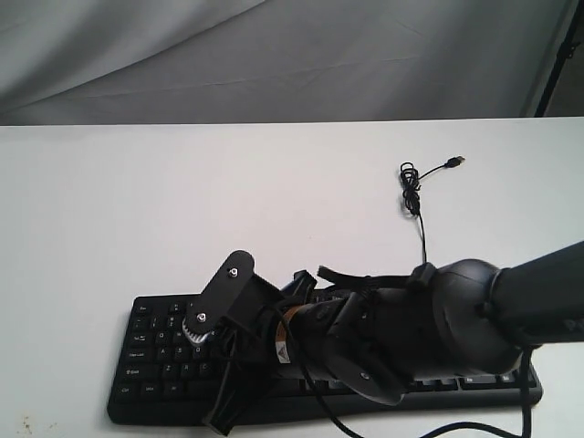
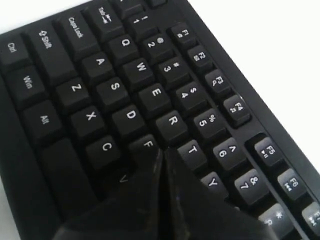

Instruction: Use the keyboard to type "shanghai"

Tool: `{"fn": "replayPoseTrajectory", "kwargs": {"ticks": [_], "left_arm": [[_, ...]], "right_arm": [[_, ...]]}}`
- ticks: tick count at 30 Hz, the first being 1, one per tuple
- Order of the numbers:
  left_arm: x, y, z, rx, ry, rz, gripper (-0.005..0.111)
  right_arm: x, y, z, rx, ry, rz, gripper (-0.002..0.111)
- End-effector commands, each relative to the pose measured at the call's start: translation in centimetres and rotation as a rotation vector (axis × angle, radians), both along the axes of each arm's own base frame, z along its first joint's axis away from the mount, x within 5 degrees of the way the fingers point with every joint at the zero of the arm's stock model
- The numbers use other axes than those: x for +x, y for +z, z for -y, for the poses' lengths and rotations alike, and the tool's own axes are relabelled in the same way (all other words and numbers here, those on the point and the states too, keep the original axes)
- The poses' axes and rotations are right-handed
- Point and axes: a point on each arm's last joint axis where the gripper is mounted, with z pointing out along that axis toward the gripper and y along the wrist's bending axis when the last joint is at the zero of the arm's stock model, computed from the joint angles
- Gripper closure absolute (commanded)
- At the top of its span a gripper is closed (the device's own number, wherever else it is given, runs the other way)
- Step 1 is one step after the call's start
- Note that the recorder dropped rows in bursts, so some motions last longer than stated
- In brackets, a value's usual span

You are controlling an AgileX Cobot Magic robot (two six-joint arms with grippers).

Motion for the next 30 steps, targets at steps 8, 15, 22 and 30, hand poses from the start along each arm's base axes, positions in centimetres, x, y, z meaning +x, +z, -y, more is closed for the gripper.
{"fn": "replayPoseTrajectory", "kwargs": {"ticks": [8,15,22,30], "left_arm": [[0.0,-0.1,0.0,0.001,-0.003,0.005,0.107],[0.0,-0.1,0.0,0.001,-0.003,0.005,0.107],[0.0,-0.1,0.0,0.001,-0.003,0.005,0.107],[0.0,-0.1,0.0,0.001,-0.003,0.005,0.107]], "right_arm": [[0.0,1.4,-0.1,0.039,0.000,0.026,0.108],[0.4,2.1,0.8,0.002,-0.024,0.003,0.108],[0.4,2.1,0.8,-0.005,-0.024,0.000,0.108],[0.4,1.8,1.4,-0.021,-0.036,-0.013,0.108]]}}
